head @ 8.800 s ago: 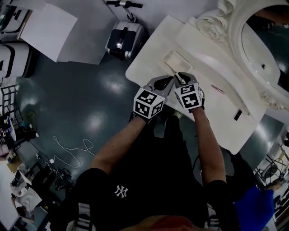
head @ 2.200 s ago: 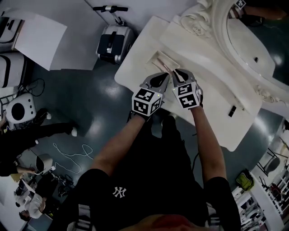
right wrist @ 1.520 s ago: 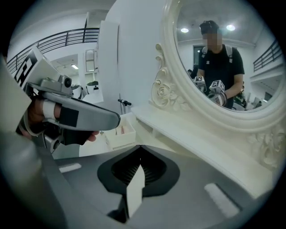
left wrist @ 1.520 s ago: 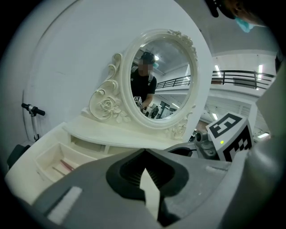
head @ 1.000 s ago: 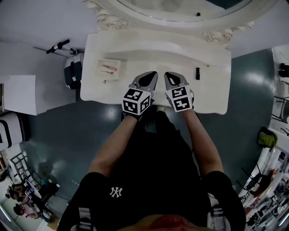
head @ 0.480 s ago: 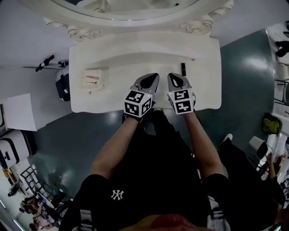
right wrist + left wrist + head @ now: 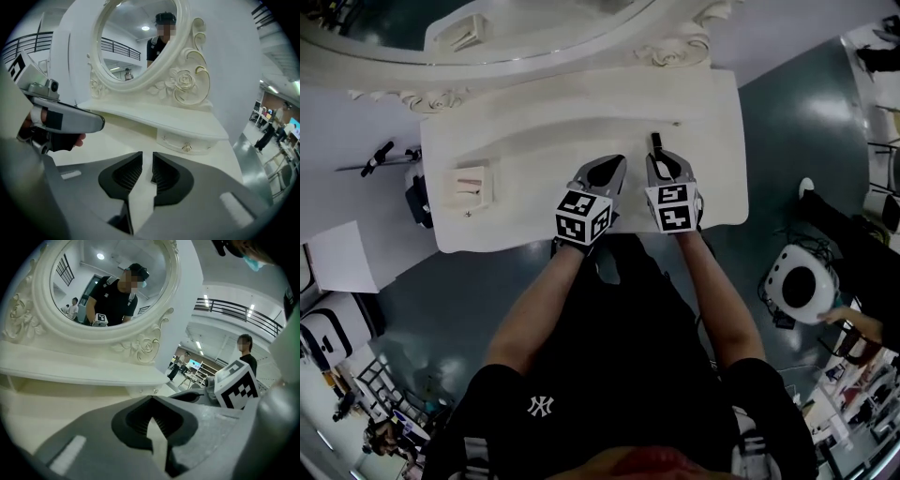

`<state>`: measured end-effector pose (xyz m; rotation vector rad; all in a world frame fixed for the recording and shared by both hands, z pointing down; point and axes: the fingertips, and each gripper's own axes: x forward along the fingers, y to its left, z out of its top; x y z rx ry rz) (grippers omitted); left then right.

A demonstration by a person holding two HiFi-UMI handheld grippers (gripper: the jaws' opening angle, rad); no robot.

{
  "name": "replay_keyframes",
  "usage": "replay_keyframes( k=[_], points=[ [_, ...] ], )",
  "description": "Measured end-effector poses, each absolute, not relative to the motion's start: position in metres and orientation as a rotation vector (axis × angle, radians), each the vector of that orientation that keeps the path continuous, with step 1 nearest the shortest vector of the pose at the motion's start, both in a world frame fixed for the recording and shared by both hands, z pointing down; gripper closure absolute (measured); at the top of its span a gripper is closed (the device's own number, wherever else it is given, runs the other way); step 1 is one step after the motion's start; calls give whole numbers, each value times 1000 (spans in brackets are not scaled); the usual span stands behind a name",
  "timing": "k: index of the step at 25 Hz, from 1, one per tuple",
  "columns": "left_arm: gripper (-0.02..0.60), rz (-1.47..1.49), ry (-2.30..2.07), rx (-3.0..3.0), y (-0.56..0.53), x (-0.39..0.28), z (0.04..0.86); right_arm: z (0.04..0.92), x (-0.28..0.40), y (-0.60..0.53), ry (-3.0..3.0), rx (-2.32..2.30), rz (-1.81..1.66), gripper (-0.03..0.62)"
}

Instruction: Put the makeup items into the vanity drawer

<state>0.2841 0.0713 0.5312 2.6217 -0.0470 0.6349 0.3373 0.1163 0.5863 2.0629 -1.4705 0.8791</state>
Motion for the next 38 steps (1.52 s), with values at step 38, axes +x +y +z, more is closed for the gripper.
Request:
replay_keyframes(
  k=[38],
  points=[
    [581,680,-160,2569,65,289,553,635,359,108,-1504,1947,1091,473]
  ],
)
